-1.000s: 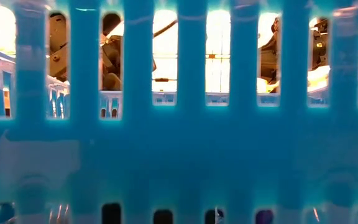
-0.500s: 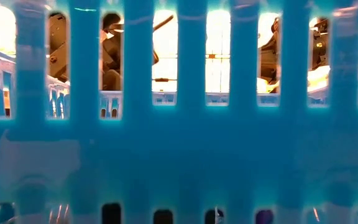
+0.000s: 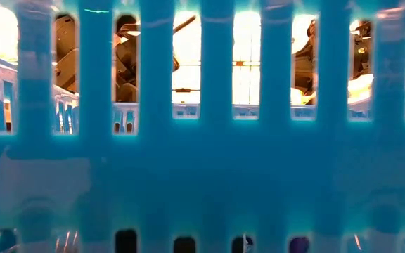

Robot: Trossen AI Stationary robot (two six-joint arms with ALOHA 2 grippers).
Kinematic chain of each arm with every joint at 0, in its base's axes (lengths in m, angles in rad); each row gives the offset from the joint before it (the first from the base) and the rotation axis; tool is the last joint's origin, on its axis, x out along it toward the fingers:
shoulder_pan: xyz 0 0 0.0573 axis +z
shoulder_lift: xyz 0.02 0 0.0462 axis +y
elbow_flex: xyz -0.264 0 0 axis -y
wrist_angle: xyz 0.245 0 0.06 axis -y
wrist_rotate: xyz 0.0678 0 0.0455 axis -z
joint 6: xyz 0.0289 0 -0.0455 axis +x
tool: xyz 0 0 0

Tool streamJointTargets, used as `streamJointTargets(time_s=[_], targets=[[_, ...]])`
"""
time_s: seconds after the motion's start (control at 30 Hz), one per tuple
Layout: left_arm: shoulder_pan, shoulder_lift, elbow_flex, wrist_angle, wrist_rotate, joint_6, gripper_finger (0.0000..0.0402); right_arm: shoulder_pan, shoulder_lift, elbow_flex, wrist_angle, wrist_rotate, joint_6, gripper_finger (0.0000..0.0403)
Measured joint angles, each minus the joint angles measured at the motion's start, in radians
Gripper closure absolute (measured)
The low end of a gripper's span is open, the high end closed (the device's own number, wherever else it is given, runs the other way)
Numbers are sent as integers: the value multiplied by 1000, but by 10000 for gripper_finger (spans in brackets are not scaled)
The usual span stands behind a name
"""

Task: Pick & Place Office items
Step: Put the green charger adapter into the top blue bin

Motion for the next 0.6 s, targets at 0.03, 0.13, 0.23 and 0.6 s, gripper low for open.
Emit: streamJointTargets(time_s=[0.03,0.13,0.23,0.6], targets=[[0,0,0,0,-1,1,226,0,0,0,0,0,0,232],[0,7,0,-1,-8,7,246,0,0,0,0,0,0,232],[0,21,2,7,-20,5,265,0,0,0,0,0,0,232],[5,40,2,2,-119,-125,249,0,0,1,1,0,0,232]])
